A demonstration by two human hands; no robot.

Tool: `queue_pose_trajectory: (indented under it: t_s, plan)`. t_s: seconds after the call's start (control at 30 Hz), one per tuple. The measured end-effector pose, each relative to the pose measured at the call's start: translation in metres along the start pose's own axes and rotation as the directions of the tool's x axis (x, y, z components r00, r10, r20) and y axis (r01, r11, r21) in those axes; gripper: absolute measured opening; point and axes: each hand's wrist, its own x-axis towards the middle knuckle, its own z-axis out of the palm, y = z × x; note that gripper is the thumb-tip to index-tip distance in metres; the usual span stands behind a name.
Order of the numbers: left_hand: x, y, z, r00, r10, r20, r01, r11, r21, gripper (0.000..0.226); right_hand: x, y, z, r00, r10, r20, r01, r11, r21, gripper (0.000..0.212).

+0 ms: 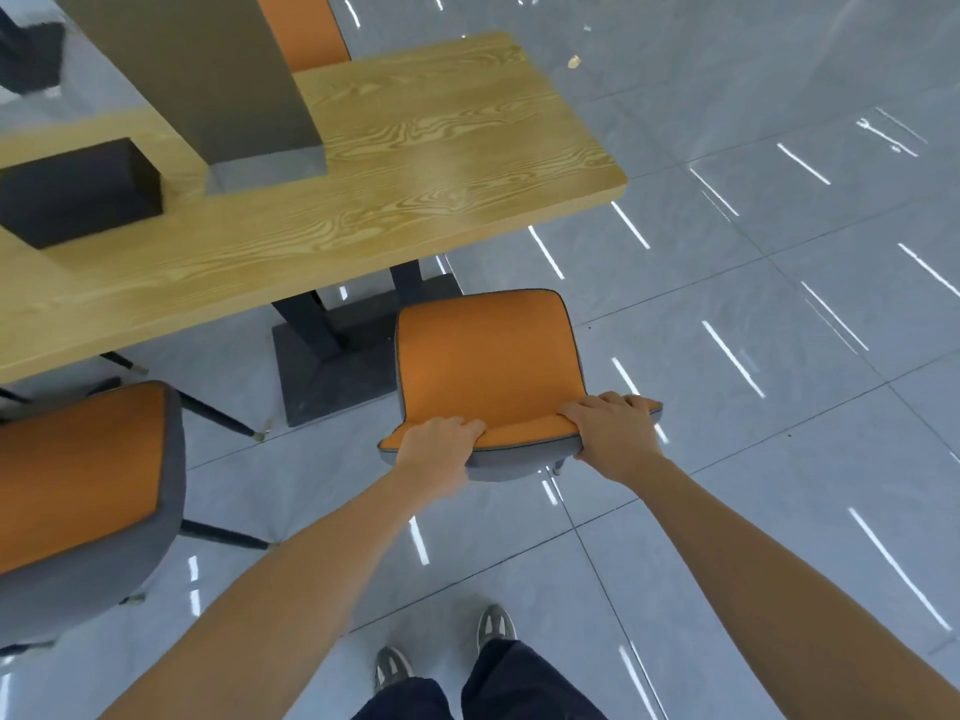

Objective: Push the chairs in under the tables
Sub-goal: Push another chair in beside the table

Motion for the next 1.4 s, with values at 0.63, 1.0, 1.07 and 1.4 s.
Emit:
queue_pose_trajectory:
  t_s: [0.63, 1.0, 1.07, 1.4]
  plan:
    - [-0.127, -0.142, 0.039, 0.994, -0.004, -0.106, 0.006, 1.0, 0.017, 0.025, -0.035, -0.179, 0.032, 0.977, -0.213, -0.02, 0.214, 0.973, 0.081, 0.046]
    - [-0.159, -0.165, 0.055, 0.954, -0.259, -0.152, 0.236, 0.959, -0.157, 0.033, 0.002, -0.214, 0.017, 0.908, -0.419, 0.014, 0.419, 0.908, 0.011, 0.054]
    - [-0.156, -0.162, 0.052, 0.947, -0.283, -0.155, 0.258, 0.953, -0.162, 0.034, 0.012, -0.212, 0.011, 0.902, -0.43, 0.03, 0.431, 0.902, -0.022, 0.053]
    - [-0.14, -0.149, 0.042, 0.937, -0.302, -0.178, 0.269, 0.945, -0.188, 0.037, 0.031, -0.196, -0.008, 0.901, -0.427, 0.075, 0.434, 0.894, -0.113, 0.047]
